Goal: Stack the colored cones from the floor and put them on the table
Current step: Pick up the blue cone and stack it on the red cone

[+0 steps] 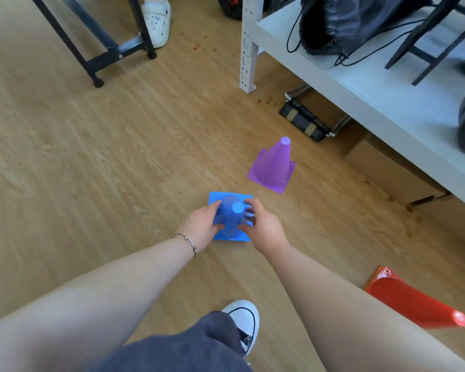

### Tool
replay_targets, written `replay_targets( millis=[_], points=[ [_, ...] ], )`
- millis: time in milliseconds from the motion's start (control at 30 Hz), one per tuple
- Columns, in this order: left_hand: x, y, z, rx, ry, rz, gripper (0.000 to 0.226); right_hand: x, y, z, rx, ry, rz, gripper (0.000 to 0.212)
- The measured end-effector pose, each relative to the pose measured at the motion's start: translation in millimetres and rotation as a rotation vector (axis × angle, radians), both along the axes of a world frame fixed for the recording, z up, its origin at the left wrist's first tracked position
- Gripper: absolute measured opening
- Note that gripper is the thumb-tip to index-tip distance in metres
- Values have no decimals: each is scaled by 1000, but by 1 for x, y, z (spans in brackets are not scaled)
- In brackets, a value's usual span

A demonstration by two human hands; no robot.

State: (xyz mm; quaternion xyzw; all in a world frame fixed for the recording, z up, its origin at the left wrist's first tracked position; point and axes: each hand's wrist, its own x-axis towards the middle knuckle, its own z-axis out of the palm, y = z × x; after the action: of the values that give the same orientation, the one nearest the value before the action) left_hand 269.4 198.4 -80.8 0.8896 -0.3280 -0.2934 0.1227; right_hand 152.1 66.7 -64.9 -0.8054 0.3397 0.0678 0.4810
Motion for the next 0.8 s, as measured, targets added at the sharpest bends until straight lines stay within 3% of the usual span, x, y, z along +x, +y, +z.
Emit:
replay_targets(
  millis=[467, 800],
  points=[
    [-76, -117, 112, -199, -1, -316, 51, -138, -81, 96, -30, -197, -265, 55],
    [-202, -217, 174, -378, 117, -485, 54, -280, -146, 174, -309, -138, -456, 60]
  ],
)
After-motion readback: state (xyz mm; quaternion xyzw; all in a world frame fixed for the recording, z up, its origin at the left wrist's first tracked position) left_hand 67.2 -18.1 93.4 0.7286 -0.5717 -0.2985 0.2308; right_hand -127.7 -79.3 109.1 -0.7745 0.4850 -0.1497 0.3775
